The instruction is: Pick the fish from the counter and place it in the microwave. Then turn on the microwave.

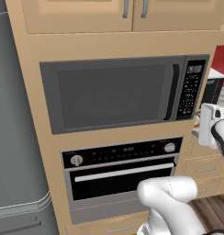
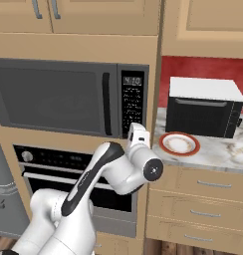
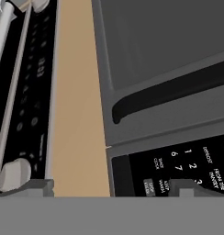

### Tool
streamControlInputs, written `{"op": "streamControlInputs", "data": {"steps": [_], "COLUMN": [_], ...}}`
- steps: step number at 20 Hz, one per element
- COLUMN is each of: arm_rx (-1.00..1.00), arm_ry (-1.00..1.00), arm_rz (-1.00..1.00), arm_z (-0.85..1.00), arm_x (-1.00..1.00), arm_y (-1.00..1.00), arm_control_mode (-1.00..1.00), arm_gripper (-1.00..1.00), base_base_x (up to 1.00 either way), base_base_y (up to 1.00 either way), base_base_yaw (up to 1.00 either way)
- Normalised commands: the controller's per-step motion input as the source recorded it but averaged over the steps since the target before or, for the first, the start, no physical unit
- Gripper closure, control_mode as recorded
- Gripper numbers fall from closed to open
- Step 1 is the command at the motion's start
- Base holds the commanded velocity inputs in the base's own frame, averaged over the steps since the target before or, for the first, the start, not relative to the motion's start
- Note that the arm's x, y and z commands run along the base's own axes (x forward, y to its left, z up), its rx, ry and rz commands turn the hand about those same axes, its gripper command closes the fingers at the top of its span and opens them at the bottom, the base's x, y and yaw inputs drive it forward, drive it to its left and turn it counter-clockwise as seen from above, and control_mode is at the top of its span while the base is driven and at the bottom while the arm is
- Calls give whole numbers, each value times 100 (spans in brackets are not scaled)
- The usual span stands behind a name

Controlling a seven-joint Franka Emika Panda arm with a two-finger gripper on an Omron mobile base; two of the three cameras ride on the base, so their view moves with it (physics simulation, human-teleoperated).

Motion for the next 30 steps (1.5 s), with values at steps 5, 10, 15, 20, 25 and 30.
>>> {"op": "streamControlInputs", "data": {"steps": [5,10,15,20,25,30], "arm_rx": [-3,-1,0,0,0,0], "arm_ry": [0,-1,0,0,-1,0], "arm_rz": [0,0,0,-1,0,0], "arm_z": [-8,-1,-1,-4,-5,-9], "arm_x": [8,15,9,6,9,7], "arm_y": [0,-1,-8,-10,-2,0], "arm_control_mode": [-100,-100,-100,-100,-100,-100], "arm_gripper": [-100,-100,-100,-100,-100,-100], "base_base_x": [0,0,0,0,0,0], "base_base_y": [0,0,0,0,0,0], "base_base_yaw": [0,0,0,0,0,0]}}
